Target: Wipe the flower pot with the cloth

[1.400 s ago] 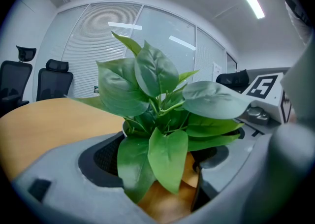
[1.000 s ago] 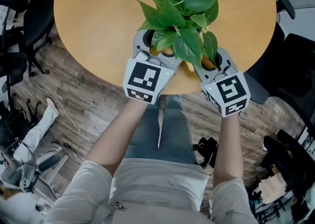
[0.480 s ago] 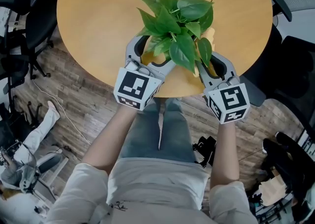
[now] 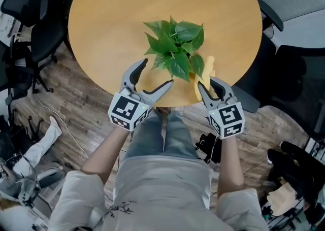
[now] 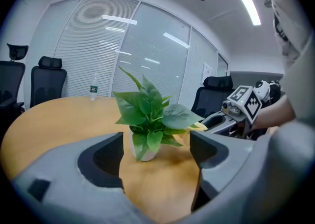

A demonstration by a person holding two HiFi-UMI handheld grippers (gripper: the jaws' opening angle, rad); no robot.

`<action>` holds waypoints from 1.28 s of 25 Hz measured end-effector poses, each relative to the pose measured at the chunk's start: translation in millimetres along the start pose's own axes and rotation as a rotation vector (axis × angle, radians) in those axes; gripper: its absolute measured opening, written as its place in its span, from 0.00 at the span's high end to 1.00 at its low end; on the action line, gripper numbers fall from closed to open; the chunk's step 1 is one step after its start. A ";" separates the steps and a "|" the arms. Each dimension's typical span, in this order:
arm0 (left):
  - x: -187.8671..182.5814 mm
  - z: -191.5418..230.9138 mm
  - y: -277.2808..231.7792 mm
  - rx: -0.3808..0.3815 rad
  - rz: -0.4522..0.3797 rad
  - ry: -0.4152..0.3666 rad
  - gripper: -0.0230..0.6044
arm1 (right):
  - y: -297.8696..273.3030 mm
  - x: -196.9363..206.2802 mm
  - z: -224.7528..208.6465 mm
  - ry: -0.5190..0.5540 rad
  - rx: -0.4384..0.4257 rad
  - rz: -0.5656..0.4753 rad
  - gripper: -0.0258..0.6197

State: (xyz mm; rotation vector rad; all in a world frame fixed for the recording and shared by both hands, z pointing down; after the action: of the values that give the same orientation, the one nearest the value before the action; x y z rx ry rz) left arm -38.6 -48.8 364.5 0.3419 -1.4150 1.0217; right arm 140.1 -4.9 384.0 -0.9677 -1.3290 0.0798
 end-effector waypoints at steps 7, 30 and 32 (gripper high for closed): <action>-27.2 -16.6 32.1 0.016 -0.012 0.015 0.42 | 41.0 -23.2 3.8 -0.001 0.022 -0.030 0.81; -85.9 -67.8 73.7 0.029 -0.006 0.008 0.95 | 106.5 -127.1 71.9 -0.003 -0.052 -0.250 0.81; -89.8 -68.9 76.7 0.033 -0.009 0.005 0.95 | 106.4 -135.3 75.2 0.012 -0.059 -0.262 0.81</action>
State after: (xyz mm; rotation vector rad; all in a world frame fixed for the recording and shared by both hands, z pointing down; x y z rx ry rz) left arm -36.9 10.9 241.6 0.3687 -1.3922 1.0387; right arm 86.3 26.9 207.0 -0.8343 -1.4430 -0.1659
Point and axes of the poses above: the fingertips, and each gripper's own axes: y backward along the fingers, z to its left, x out of its underside, the point moved 4 cm from there along y, backward along the fingers, and after that the axes turned 2 degrees about z, right-handed, at the moved point
